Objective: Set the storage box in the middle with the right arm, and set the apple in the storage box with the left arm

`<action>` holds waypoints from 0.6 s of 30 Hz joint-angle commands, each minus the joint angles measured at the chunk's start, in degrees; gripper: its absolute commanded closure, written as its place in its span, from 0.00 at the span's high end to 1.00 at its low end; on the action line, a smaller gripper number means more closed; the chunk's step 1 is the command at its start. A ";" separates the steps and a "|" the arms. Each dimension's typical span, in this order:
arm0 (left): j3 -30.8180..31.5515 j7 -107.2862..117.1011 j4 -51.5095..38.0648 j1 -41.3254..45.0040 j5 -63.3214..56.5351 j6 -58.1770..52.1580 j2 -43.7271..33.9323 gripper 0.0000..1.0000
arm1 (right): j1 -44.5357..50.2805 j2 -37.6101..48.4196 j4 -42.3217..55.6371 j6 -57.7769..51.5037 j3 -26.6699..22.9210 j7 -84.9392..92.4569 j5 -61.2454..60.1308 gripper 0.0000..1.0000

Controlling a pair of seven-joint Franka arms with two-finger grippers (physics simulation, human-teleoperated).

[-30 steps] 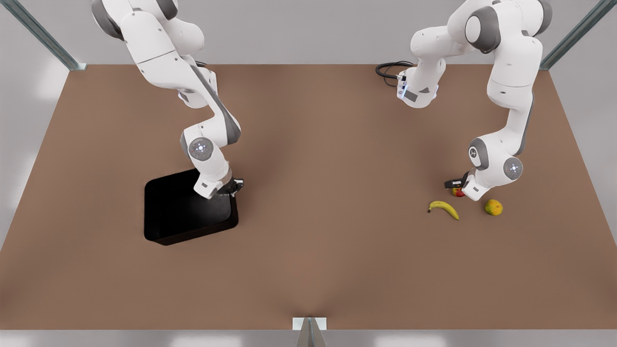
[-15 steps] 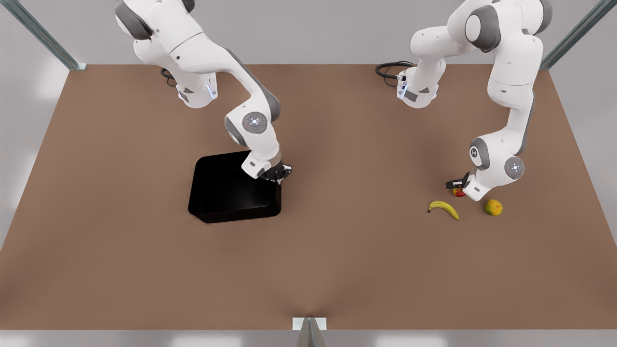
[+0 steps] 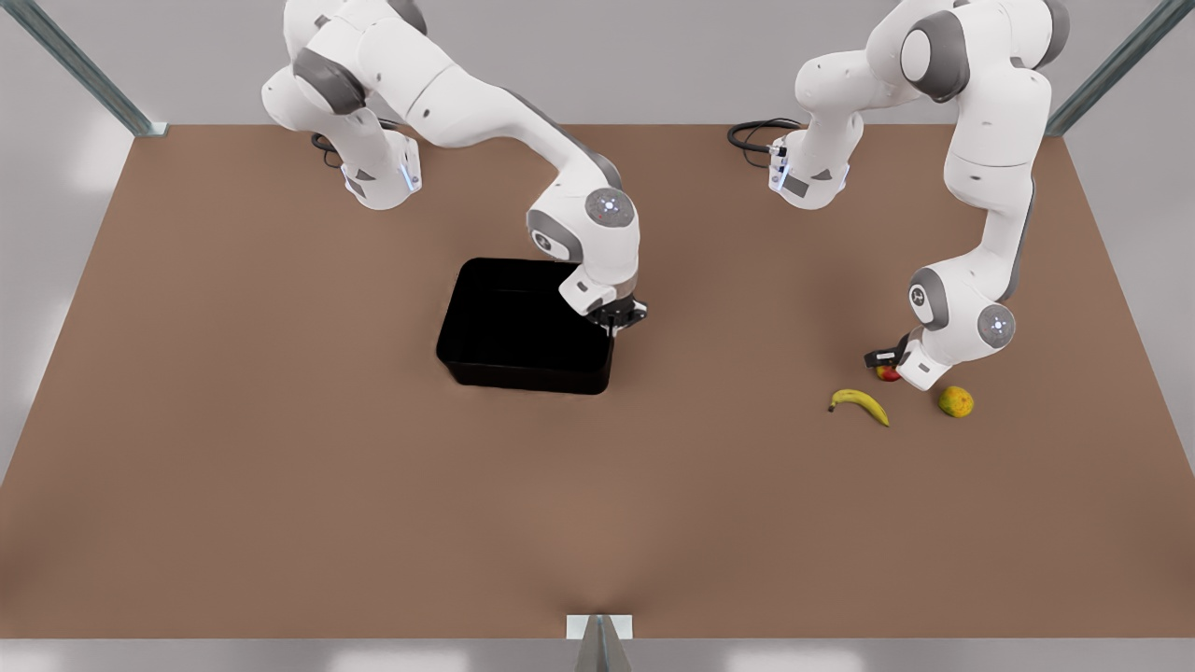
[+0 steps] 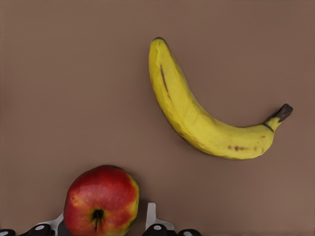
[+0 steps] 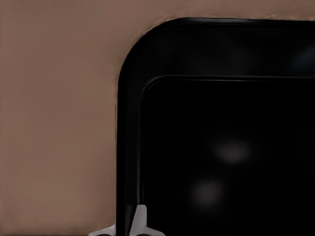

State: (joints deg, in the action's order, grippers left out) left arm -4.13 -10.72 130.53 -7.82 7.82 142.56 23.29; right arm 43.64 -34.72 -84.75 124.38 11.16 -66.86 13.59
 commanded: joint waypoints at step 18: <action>0.00 0.00 0.08 0.00 0.00 0.00 -0.18 0.67 | 9.97 -8.79 11.63 0.60 0.44 -6.35 -2.16 1.00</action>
State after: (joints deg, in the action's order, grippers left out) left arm -4.13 -10.80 130.61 -7.82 7.88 142.49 23.12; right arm 53.61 -43.36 -73.12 124.93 11.60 -73.24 11.47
